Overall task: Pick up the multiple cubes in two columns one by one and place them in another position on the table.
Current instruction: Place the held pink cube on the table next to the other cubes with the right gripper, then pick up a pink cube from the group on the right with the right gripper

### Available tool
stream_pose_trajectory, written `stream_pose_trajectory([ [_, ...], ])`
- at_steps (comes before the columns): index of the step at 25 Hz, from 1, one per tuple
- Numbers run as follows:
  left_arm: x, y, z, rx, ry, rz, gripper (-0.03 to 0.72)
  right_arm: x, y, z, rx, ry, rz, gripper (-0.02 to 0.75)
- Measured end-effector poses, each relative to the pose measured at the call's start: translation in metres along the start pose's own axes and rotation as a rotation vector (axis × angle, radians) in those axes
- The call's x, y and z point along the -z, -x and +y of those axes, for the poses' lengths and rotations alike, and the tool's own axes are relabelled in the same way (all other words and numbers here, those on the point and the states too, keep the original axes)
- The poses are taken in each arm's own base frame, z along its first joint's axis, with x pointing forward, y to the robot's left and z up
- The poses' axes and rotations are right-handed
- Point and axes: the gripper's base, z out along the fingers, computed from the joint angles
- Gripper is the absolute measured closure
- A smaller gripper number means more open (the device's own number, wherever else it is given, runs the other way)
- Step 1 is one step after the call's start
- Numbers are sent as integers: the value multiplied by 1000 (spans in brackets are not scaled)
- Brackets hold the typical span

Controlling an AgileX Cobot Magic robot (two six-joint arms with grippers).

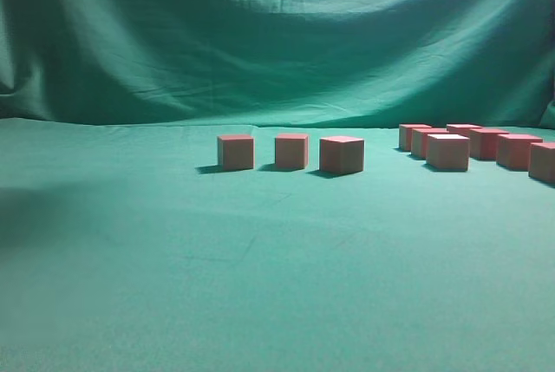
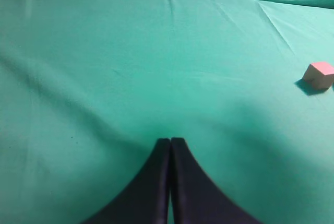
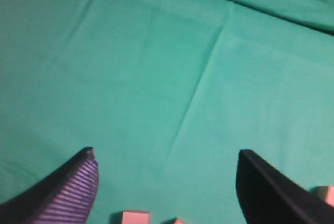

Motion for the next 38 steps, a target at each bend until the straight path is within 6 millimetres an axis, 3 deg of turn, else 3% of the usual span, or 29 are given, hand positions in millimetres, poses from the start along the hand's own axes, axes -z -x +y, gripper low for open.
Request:
stream_pose_trajectory([
  [2,0,0,0,0,0,0,688,27,-3,-22,-32,-28,2,232],
  [9,0,0,0,0,0,0,688,56,-66,-98,-156,-156,203,232],
  [15,0,0,0,0,0,0,688,38,-142,-143,-258,-233,406,232],
  [19,0,0,0,0,0,0,688,8,-184,-150,-278,-231,459,232],
  [22,0,0,0,0,0,0,688,-10,-203,-149,-283,-211,444,232],
  [30,0,0,0,0,0,0,688,-59,-222,-155,-252,-217,458,232],
  [35,0,0,0,0,0,0,688,-77,-227,-157,-244,-215,464,232],
  [38,0,0,0,0,0,0,688,-79,-227,-158,-240,-215,450,412],
])
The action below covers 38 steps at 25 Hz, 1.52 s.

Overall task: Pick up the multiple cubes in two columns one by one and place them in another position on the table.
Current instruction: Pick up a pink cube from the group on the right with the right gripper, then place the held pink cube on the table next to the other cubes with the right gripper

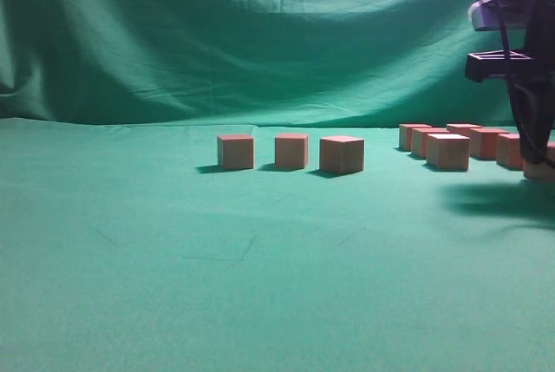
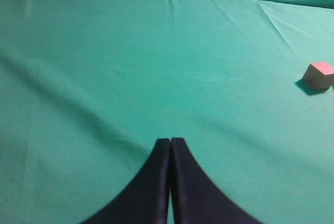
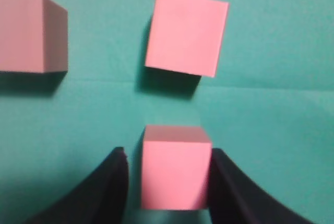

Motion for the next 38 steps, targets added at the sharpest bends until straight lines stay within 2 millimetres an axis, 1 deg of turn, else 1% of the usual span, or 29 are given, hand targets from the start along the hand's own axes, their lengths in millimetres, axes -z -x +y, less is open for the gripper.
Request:
stream_pose_trajectory([
  [1,0,0,0,0,0,0,688,0,0,0,4,-3,-5,469],
  [2,0,0,0,0,0,0,688,0,1,0,7,-5,-11,486],
  [3,0,0,0,0,0,0,688,0,1,-1,13,-12,-15,476],
  [8,0,0,0,0,0,0,688,3,5,-3,21,-38,-18,476],
  [11,0,0,0,0,0,0,688,18,13,-3,12,-43,-4,476],
  [13,0,0,0,0,0,0,688,41,20,5,21,-24,-16,476],
  [15,0,0,0,0,0,0,688,67,22,22,56,13,-41,476],
  [17,0,0,0,0,0,0,688,93,21,50,117,66,-88,476],
  [18,0,0,0,0,0,0,688,101,19,63,144,93,-99,476],
  [20,0,0,0,0,0,0,688,115,14,97,219,146,-116,476],
  [22,0,0,0,0,0,0,688,121,9,128,289,185,-118,476],
  [24,0,0,0,0,0,0,688,121,9,160,353,217,-125,476],
  [26,0,0,0,0,0,0,688,116,12,187,399,232,-116,476],
  [28,0,0,0,0,0,0,688,102,16,212,403,234,-79,476],
  [29,0,0,0,0,0,0,688,99,18,223,391,236,-65,476],
  [30,0,0,0,0,0,0,688,92,19,233,368,235,-43,476],
  [32,0,0,0,0,0,0,688,75,23,249,311,225,6,476],
  [34,0,0,0,0,0,0,688,65,30,260,268,233,25,476],
  [38,0,0,0,0,0,0,688,51,39,272,200,242,40,476],
])
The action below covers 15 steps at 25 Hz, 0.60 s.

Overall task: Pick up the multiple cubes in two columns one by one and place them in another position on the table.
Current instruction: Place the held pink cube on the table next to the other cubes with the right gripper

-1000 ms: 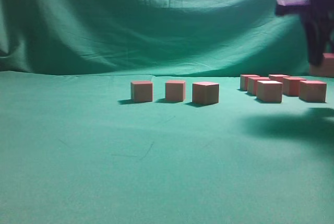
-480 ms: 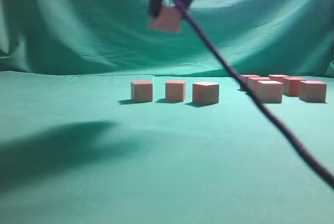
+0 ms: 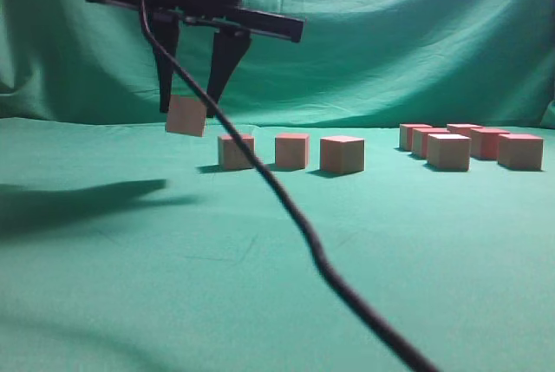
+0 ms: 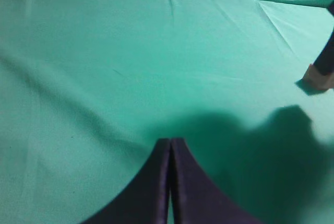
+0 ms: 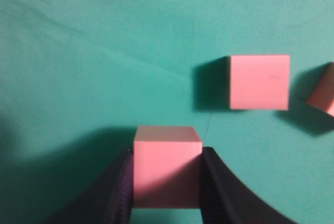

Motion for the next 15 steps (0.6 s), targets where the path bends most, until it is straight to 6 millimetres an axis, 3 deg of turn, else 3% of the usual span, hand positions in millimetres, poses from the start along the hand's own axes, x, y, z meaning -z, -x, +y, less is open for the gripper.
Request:
stream_pose_trajectory([
  [15,0,0,0,0,0,0,688,-30,-4,-4,-92,-53,85,476],
])
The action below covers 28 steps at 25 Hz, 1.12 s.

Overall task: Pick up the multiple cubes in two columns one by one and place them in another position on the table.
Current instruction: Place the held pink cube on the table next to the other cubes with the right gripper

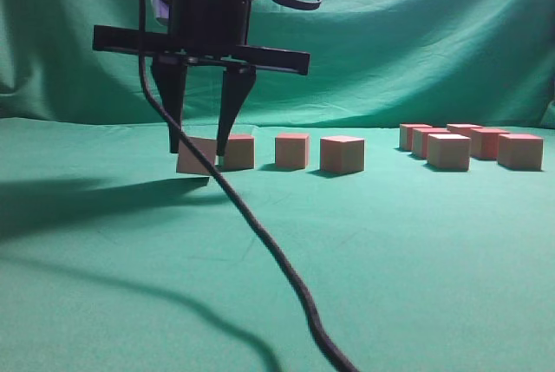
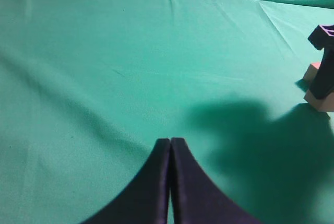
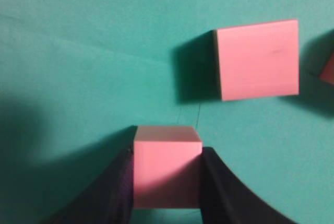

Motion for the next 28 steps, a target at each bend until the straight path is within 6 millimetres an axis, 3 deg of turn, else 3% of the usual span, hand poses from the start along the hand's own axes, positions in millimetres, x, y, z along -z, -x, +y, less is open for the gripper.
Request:
stream_pose_trajectory([
  [21,0,0,0,0,0,0,688,-6,5,-2,15,-29,-37,476],
  [25,0,0,0,0,0,0,688,-8,4,-2,29,-36,-16,288],
  [28,0,0,0,0,0,0,688,4,10,2,58,-15,-51,146],
])
